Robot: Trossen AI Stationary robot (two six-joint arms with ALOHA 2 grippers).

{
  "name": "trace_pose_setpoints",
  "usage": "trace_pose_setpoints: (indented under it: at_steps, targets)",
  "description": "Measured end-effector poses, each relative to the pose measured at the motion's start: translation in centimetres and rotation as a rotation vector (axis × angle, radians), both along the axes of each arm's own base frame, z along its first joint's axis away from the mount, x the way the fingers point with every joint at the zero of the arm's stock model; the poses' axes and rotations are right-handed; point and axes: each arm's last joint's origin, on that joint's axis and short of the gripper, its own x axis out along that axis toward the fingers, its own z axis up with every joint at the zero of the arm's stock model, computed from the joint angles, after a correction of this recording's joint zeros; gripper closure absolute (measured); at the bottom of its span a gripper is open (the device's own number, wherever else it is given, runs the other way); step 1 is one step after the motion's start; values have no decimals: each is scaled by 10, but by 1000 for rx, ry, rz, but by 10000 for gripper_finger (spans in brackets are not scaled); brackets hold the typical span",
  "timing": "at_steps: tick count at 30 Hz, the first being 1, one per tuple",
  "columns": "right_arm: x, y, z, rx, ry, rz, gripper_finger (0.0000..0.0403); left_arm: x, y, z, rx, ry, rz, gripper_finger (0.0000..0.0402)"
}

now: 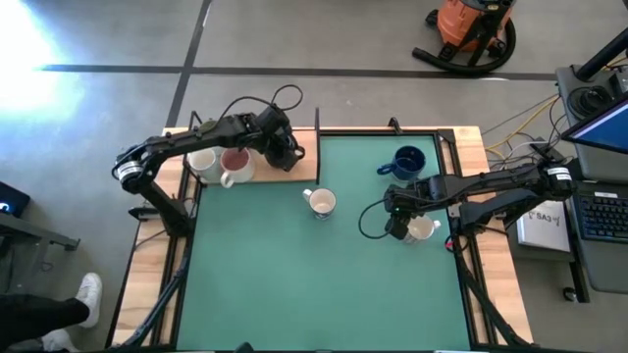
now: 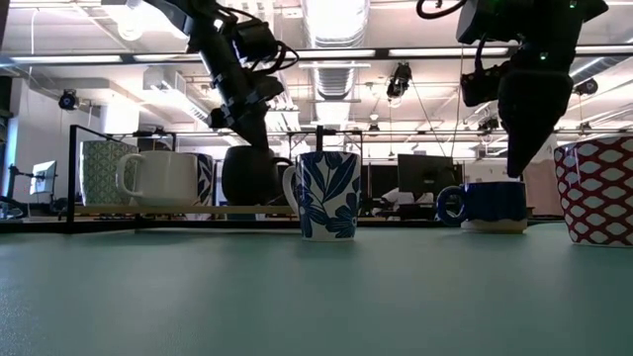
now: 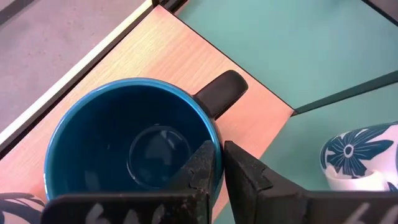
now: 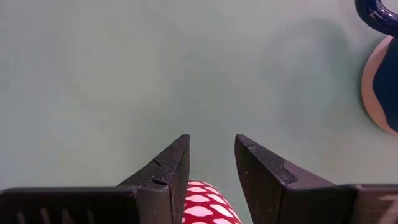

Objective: Place coffee mugs
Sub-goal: Put the black-blue mug on the shelf

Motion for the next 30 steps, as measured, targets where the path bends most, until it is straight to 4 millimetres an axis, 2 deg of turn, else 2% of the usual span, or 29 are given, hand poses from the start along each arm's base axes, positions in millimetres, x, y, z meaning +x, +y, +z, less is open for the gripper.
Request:
trace_pose_setpoints:
  at_steps: [8,15,30]
  targets:
    - [1,0,0,0,-10,0,284,0,0,0,24,17,-42,375]
    - [1,0,0,0,-13,0,284,-6,-3,1,111,136,-267,364]
    - [1,0,0,0,-13,0,284,-18,-11,4,147,265,-469,329]
